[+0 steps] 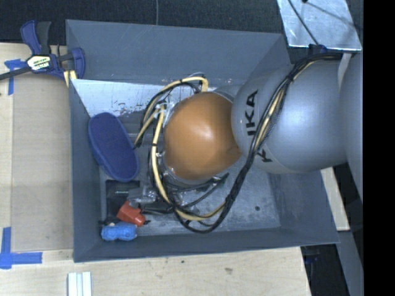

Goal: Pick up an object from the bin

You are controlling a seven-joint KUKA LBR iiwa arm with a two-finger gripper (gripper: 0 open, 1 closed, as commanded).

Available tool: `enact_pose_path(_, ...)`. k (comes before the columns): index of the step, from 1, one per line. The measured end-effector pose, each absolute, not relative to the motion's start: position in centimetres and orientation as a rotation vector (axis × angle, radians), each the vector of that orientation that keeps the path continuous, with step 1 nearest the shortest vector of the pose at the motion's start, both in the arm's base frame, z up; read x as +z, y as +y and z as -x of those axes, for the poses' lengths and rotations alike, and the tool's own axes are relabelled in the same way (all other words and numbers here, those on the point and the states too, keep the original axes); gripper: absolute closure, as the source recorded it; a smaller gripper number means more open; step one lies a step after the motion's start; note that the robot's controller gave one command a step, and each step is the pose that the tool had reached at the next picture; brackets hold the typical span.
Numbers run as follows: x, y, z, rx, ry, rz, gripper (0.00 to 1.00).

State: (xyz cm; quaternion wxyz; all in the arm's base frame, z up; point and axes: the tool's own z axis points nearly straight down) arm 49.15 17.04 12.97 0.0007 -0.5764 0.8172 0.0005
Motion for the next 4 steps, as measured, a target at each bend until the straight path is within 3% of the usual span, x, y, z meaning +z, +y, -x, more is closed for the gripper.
enact_pose_path(1,7.5,21.6,-52.2,0.011,2.542,1.843,0.00)
enact_pose_path(2,7.2,21.1,-52.2,0.004,2.541,1.838,1.00)
enact_pose_path(3,13.0,23.8,-53.8,0.000,2.530,1.844,1.00)
enact_pose_path(4,24.4,24.2,-51.9,-0.002,2.537,1.833,1.00)
